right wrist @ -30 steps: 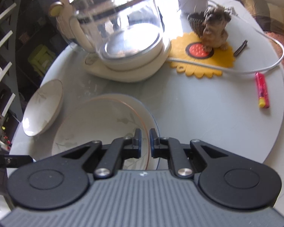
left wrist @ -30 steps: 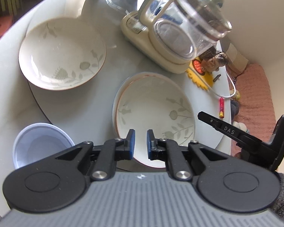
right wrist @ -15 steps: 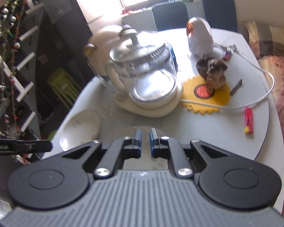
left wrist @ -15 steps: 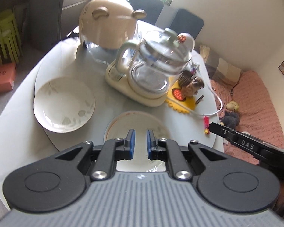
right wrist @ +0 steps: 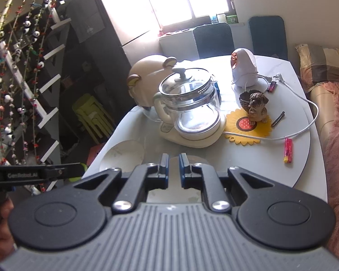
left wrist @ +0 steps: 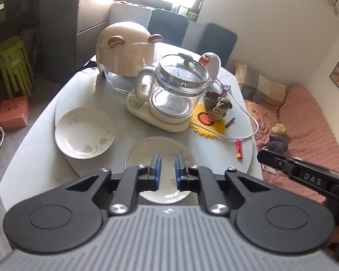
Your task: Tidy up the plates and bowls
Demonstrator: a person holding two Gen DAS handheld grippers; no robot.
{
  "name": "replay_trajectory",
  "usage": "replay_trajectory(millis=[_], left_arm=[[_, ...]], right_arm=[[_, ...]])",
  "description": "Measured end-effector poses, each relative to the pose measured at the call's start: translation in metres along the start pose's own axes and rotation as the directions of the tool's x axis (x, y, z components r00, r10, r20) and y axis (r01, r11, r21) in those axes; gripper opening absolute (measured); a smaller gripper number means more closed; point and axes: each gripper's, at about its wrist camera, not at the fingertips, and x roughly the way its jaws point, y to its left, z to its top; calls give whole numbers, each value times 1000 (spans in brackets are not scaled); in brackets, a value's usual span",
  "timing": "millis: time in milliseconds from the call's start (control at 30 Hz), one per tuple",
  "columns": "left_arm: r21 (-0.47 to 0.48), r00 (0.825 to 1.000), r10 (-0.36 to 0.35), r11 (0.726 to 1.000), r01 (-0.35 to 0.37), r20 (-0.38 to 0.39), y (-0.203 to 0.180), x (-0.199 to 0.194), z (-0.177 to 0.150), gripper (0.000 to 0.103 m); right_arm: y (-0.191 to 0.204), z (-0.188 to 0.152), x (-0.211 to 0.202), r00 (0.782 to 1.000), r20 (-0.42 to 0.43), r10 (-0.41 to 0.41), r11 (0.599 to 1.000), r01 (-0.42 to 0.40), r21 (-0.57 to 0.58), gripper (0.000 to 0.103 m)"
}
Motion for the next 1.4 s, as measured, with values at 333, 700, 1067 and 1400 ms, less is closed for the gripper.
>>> replay_trajectory(millis=[333, 700, 1067, 1400], left_arm=[[-31, 999, 40, 999, -40, -12, 0, -23, -27, 13], [-95, 994, 103, 990, -105, -29, 37, -43, -46, 14], [-86, 995, 72, 993, -78, -67, 102, -54, -49, 14], [-95, 993, 50, 994, -60, -105, 165, -35, -40, 14]], right_arm=[[15, -23, -4, 993, -76, 89, 995, -92, -45, 13], [43, -42, 4, 984, -112, 139, 984, -150, -93, 13], [89, -60, 19, 984, -126, 123, 983, -138, -122, 13], [135, -59, 49, 987, -138, 85, 990, -100, -104, 13]])
